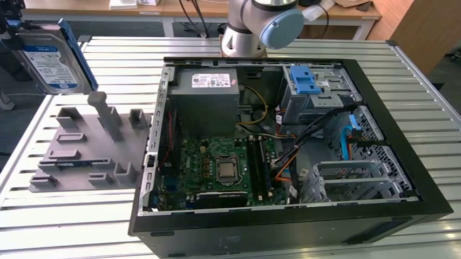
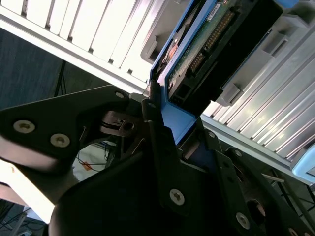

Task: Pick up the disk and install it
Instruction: 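Pick up the disk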

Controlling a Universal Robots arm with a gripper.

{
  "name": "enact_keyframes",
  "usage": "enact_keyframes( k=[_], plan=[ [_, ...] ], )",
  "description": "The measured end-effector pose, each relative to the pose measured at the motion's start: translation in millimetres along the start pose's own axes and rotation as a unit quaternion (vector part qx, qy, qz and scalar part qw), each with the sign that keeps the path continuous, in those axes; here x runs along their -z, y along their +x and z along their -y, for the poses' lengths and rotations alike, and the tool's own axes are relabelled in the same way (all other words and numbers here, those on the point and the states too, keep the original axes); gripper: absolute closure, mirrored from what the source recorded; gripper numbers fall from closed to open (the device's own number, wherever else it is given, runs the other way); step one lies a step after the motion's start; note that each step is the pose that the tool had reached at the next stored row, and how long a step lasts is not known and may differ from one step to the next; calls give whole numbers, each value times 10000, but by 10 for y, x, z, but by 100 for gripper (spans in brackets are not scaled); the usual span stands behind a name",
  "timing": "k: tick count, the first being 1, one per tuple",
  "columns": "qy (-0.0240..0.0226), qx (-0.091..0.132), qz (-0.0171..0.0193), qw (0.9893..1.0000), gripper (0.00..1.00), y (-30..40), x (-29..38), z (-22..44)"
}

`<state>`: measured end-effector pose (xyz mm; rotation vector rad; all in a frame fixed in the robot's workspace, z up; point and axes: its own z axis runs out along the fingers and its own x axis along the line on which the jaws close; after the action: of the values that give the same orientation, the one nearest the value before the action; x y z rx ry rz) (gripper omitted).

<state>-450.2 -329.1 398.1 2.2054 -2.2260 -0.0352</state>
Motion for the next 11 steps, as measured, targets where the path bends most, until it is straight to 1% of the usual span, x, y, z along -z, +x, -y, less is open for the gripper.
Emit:
enact_keyframes(
  k=[11],
  plan=[
    [1, 0, 0, 10000, 64, -1, 88, -2]
  ],
)
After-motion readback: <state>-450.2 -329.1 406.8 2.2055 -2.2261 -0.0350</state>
